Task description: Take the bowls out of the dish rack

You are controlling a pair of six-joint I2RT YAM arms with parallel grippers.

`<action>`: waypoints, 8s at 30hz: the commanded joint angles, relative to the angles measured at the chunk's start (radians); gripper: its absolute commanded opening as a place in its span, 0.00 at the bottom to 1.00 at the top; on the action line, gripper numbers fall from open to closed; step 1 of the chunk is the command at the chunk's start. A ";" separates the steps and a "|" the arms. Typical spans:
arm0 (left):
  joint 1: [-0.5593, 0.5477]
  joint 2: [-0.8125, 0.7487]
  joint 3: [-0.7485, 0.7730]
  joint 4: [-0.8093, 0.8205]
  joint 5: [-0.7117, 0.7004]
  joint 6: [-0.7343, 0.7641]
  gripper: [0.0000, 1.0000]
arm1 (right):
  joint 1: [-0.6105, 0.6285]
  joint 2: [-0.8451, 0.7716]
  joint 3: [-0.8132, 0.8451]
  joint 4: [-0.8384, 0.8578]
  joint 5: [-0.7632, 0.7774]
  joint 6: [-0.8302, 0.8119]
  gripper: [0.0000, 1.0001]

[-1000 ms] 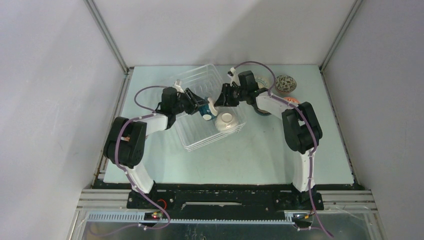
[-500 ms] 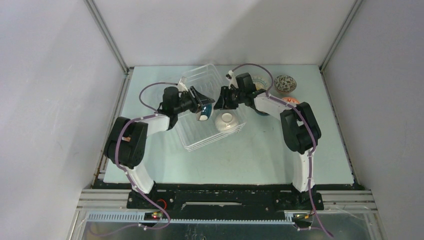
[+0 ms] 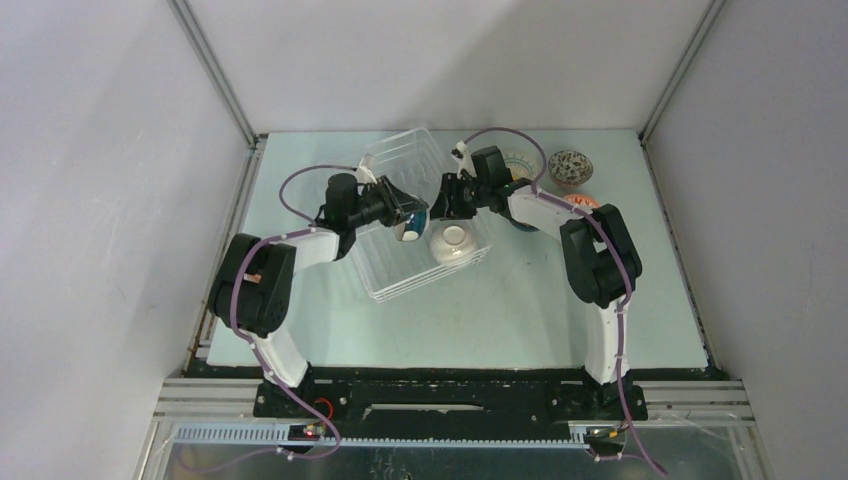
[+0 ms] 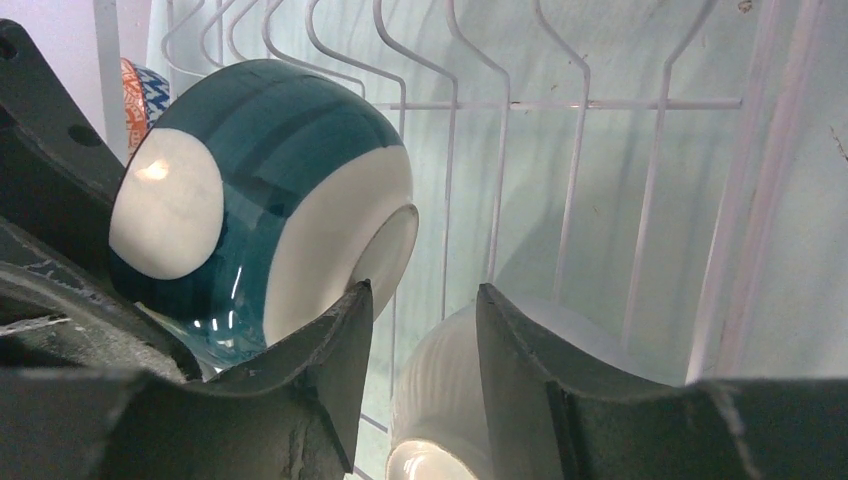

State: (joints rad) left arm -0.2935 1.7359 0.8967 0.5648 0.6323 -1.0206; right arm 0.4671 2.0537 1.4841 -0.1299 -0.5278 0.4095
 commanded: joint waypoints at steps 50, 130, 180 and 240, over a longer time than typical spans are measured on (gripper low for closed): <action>0.048 -0.887 -0.076 -1.346 -0.979 0.150 0.00 | 0.057 -0.367 -0.301 0.178 0.364 -0.046 0.53; 0.418 0.108 0.665 -1.072 -0.897 0.191 0.60 | 0.121 -0.389 -0.395 0.300 0.478 -0.137 0.55; 0.075 -0.927 -0.259 -0.857 -0.585 0.387 0.76 | 0.335 -0.271 -0.174 -0.137 0.831 -0.205 0.33; -0.119 -0.380 0.200 -0.839 -0.609 0.378 0.79 | 0.127 -0.149 -0.006 -0.143 0.429 -0.102 0.55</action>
State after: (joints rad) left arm -0.4122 1.3727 1.0271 -0.2729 0.0677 -0.6468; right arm 0.5896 1.8656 1.4101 -0.2665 -0.0937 0.2874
